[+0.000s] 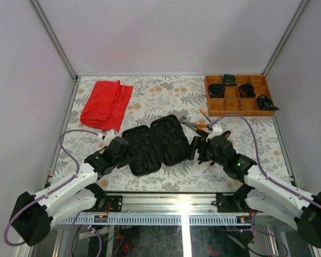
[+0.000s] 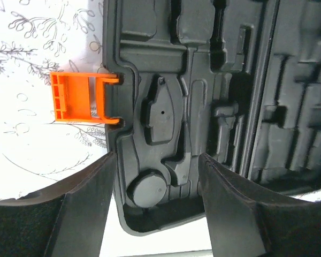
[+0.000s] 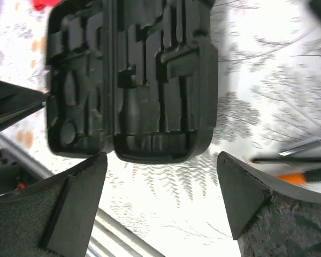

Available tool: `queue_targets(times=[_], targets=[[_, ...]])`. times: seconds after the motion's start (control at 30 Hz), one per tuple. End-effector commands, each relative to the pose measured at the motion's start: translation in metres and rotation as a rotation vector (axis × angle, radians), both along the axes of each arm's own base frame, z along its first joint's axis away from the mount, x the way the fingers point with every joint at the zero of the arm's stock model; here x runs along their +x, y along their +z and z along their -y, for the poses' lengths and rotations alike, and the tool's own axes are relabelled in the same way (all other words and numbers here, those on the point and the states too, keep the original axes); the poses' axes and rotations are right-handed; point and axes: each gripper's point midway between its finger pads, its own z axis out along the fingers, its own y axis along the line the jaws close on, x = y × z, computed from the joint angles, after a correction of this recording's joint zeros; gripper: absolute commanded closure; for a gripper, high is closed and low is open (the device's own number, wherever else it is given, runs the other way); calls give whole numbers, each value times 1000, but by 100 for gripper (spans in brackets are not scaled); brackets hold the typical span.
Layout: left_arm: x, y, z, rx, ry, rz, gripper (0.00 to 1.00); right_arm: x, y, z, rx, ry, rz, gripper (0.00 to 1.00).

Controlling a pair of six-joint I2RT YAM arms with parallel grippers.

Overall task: Sort the tools into containers
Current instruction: Open the storage box at the center of the board.

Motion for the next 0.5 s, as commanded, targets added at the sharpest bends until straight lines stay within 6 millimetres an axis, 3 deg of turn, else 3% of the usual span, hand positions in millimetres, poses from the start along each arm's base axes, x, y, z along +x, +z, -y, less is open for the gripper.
queue_targets(times=[0.0, 0.13, 0.47], targets=[[20, 21, 11, -16, -30, 77, 38, 8, 3, 52, -256, -117, 63, 15], [26, 24, 19, 0, -83, 83, 38, 17, 12, 54, -333, -92, 100, 28], [28, 8, 28, 49, -147, 10, 39, 64, 5, 18, -343, 72, 94, 39]])
